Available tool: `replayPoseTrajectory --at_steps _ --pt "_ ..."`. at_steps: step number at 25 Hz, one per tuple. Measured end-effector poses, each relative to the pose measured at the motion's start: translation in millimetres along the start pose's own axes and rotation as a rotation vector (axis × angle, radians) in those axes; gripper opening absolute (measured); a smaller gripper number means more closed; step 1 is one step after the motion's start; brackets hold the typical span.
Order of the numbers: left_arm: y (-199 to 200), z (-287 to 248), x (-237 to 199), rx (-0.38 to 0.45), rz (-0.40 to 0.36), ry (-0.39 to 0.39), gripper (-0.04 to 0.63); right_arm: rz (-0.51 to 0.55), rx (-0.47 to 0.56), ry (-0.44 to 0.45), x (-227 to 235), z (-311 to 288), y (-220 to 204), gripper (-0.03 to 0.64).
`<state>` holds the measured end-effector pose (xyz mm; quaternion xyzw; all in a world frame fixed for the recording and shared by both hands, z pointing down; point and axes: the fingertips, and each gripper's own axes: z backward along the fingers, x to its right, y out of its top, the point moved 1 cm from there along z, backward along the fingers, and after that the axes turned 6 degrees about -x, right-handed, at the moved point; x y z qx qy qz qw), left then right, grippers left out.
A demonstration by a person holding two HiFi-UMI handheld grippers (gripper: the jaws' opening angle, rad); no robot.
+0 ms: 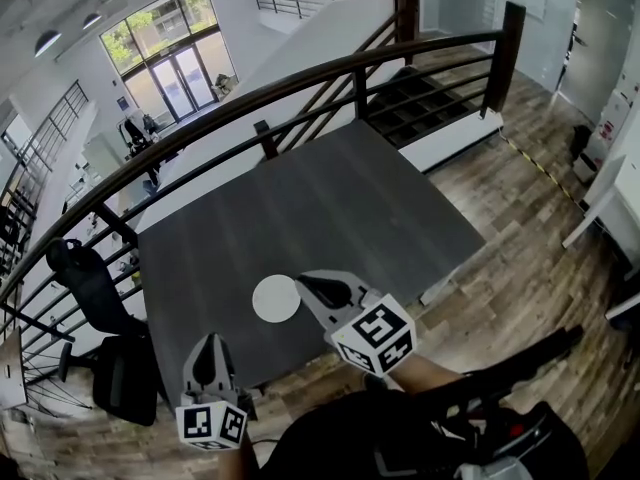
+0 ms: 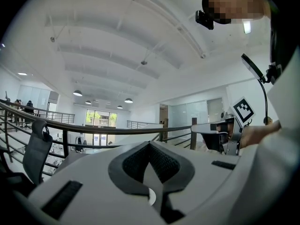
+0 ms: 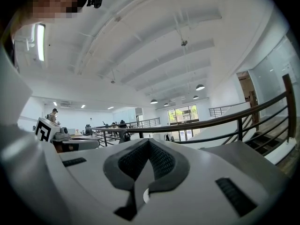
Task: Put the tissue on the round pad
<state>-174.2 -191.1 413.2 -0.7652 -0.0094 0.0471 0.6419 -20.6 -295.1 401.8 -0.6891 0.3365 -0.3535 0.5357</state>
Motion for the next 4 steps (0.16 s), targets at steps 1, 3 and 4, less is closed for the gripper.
replayPoseTrajectory --at_steps 1,3,4 --pt "0.0 0.0 0.1 0.0 0.001 -0.001 -0.006 0.002 -0.002 0.002 -0.9 -0.4 0.0 0.0" --pt "-0.3 -0.2 1.3 -0.001 0.0 -0.007 -0.006 0.002 -0.008 0.008 -2.9 -0.6 -0.8 0.0" --pt "-0.6 -0.3 2.0 -0.003 -0.001 -0.011 -0.006 0.001 -0.01 0.011 -4.0 -0.6 -1.3 0.0"
